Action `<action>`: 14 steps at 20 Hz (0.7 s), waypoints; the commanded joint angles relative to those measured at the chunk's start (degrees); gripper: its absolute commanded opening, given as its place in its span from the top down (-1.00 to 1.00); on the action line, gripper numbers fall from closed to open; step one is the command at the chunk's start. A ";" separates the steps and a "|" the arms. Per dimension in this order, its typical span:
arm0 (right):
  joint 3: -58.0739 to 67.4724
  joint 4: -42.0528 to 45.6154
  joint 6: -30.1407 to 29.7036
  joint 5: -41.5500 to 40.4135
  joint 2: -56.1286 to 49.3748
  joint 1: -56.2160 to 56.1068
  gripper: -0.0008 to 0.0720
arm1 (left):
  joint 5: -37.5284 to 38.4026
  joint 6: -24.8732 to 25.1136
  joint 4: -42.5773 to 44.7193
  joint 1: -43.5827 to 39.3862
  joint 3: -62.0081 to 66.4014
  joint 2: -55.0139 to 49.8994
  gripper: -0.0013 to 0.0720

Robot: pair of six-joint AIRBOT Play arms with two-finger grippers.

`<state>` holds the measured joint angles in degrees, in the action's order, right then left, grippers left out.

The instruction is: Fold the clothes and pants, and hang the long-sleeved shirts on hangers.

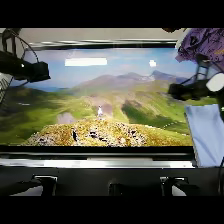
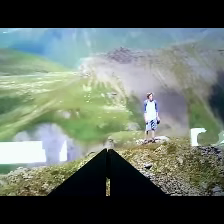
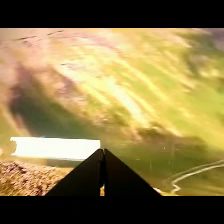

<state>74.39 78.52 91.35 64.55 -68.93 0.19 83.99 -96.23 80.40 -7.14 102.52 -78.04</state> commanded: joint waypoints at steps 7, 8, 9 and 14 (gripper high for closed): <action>-0.17 -0.48 0.13 -3.34 4.28 -15.26 0.87 | -4.98 0.90 6.88 -5.73 -16.13 10.58 0.91; -0.17 -0.52 0.15 -2.47 4.28 -15.26 0.87 | -4.98 0.87 6.86 -5.70 -16.13 10.56 0.91; -0.17 -0.50 0.13 -1.88 4.28 -15.28 0.87 | -4.98 0.87 6.86 -5.70 -16.13 10.56 0.91; -0.17 -0.50 0.13 -1.97 4.28 -15.28 0.87 | -4.98 0.87 6.84 -5.70 -16.13 10.54 0.91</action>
<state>74.19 77.93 91.48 62.35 -64.73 -14.92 79.07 -95.29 87.09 -12.80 86.59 -67.61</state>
